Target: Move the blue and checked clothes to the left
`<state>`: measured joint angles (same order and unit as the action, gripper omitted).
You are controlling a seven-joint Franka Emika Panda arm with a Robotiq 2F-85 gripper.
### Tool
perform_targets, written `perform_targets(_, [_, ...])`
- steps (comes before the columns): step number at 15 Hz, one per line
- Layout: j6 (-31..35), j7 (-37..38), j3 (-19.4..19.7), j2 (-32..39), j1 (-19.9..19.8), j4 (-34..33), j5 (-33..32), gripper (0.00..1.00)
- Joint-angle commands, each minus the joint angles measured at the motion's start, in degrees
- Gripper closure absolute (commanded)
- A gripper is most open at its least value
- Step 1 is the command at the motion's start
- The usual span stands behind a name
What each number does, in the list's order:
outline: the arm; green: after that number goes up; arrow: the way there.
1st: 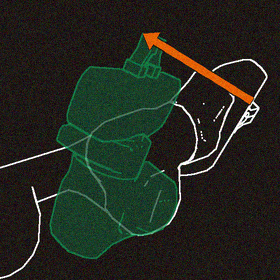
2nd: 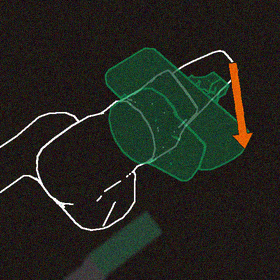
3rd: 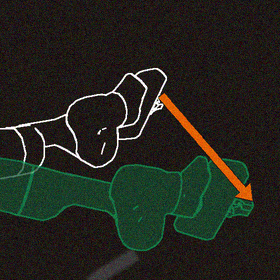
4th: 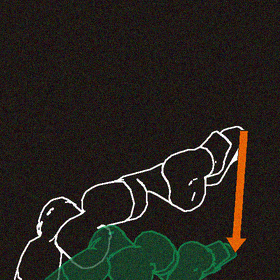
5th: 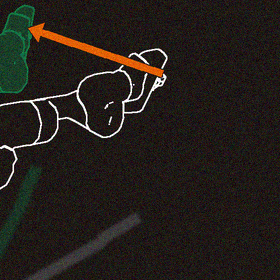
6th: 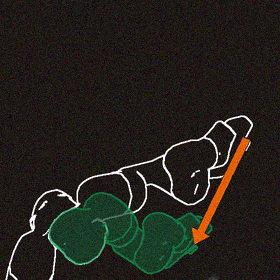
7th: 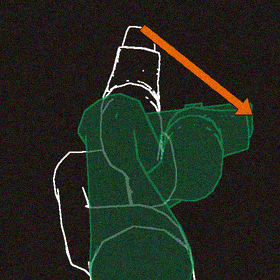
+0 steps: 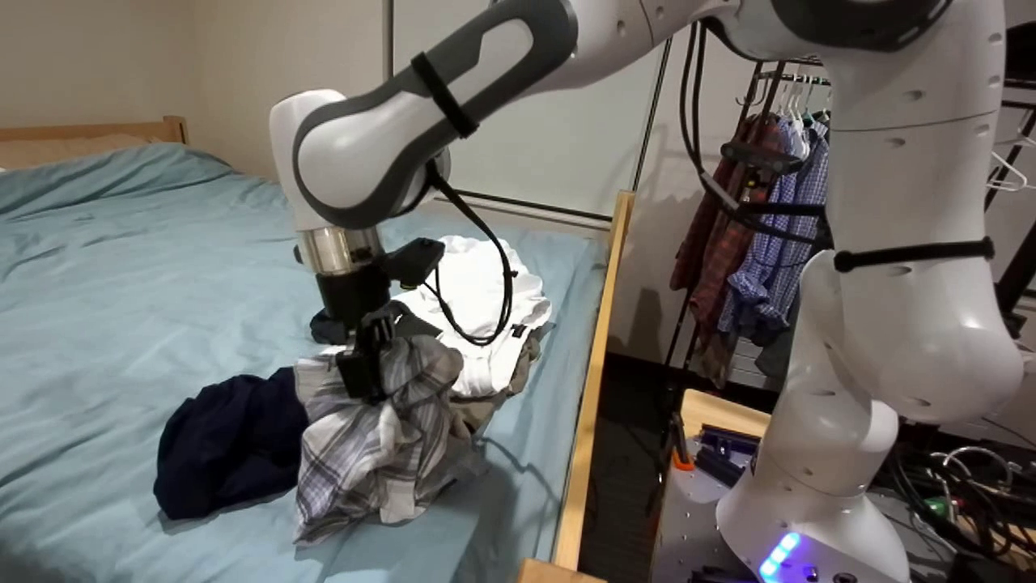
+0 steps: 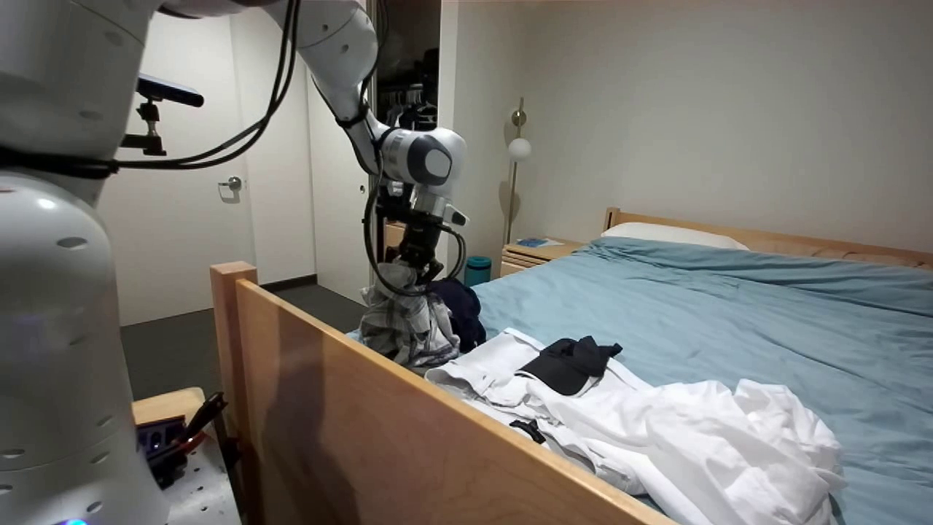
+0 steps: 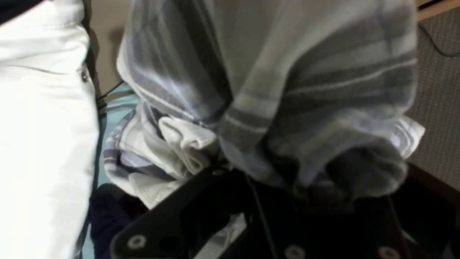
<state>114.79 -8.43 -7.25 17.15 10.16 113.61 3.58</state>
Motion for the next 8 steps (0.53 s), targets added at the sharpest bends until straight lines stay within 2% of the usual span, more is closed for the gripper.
perform_targets(1, [9.35,4.64,-1.15,2.05,0.46,5.34,0.56,0.94])
perform_targets(4, [19.77,8.24,-1.12,7.18,0.54,6.07,1.35,0.94])
perform_targets(7, [23.57,8.67,-1.59,11.11,0.34,5.41,1.73,0.94])
perform_targets(8, [23.93,8.26,-1.91,11.86,0.08,5.17,2.25,0.80])
